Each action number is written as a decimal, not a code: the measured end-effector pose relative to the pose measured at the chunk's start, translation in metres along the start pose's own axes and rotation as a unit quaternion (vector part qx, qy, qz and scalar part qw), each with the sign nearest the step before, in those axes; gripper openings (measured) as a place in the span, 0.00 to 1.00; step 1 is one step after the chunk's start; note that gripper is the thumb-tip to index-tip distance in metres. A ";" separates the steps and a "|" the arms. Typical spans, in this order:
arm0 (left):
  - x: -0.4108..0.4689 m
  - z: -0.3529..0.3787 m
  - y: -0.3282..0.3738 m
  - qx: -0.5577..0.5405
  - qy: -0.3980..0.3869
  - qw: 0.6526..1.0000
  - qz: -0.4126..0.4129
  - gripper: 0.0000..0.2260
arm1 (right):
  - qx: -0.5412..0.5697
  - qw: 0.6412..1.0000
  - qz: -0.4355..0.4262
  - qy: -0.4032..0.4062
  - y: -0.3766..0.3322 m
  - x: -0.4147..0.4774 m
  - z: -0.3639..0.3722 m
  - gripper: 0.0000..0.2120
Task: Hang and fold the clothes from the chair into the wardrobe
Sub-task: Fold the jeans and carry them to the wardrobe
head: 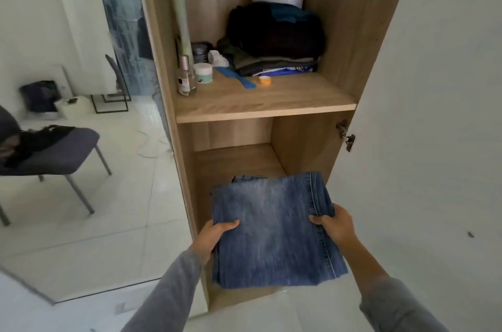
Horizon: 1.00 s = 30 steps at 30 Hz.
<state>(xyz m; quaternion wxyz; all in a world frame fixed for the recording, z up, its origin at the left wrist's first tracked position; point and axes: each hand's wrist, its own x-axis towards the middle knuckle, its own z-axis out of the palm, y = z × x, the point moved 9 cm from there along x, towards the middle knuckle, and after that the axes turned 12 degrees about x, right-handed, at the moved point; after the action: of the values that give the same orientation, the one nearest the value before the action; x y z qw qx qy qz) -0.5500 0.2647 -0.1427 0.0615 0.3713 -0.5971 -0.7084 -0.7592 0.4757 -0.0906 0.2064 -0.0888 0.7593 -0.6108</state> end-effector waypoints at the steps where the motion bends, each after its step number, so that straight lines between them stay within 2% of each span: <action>1: 0.011 -0.004 -0.002 0.003 0.005 1.000 -0.005 0.28 | -0.009 1.000 0.005 -0.008 0.006 0.013 0.007 0.17; 5: 0.071 -0.014 -0.011 0.003 0.027 0.999 -0.021 0.32 | -0.037 0.999 0.013 -0.020 0.031 0.076 0.039 0.22; 6: 0.084 -0.015 -0.012 -0.002 0.036 0.999 -0.028 0.29 | -0.040 0.999 0.016 -0.021 0.035 0.088 0.046 0.22; 9: 0.134 -0.024 -0.018 -0.021 0.091 0.995 -0.026 0.15 | -0.059 0.997 0.030 -0.028 0.054 0.137 0.071 0.22; 12: 0.177 -0.037 -0.030 -0.017 0.134 0.990 -0.025 0.25 | -0.080 0.995 0.045 -0.050 0.077 0.181 0.103 0.21; 15: 0.210 -0.055 -0.045 -0.014 0.157 0.987 -0.042 0.28 | -0.103 0.993 0.022 -0.054 0.085 0.213 0.130 0.20; 18: 0.241 -0.080 -0.049 0.041 0.195 0.980 -0.012 0.38 | -0.122 0.991 0.006 -0.060 0.099 0.240 0.153 0.17; 22: 0.272 -0.091 -0.067 0.131 0.218 0.967 -0.016 0.30 | -0.203 0.976 -0.034 -0.067 0.128 0.265 0.175 0.13; 23: 0.276 -0.093 -0.073 0.186 0.232 0.955 -0.008 0.32 | -0.227 0.971 -0.052 -0.060 0.131 0.264 0.177 0.14; 24: 0.276 -0.092 -0.079 0.280 0.256 0.925 -0.001 0.34 | -0.258 0.962 -0.074 -0.057 0.136 0.262 0.179 0.17; 25: 0.276 -0.088 -0.083 0.389 0.275 0.879 0.021 0.35 | -0.309 0.943 -0.111 -0.058 0.141 0.256 0.183 0.22; 27: 0.277 -0.059 -0.095 0.555 0.244 0.791 0.081 0.28 | -0.427 0.874 -0.209 -0.102 0.155 0.235 0.203 0.26; 28: 0.275 -0.043 -0.100 0.596 0.230 0.763 0.097 0.24 | -0.462 0.842 -0.245 -0.132 0.167 0.225 0.214 0.25; 30: 0.273 -0.025 -0.111 0.640 0.213 0.731 0.099 0.23 | -0.491 0.813 -0.266 -0.164 0.190 0.211 0.224 0.23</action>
<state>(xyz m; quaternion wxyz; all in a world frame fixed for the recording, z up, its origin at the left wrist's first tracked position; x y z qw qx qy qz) -0.6912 0.1308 -0.3655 0.0051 0.4026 -0.9140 -0.0501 -0.8322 0.2401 -0.3542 0.0860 -0.4754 0.8601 -0.1638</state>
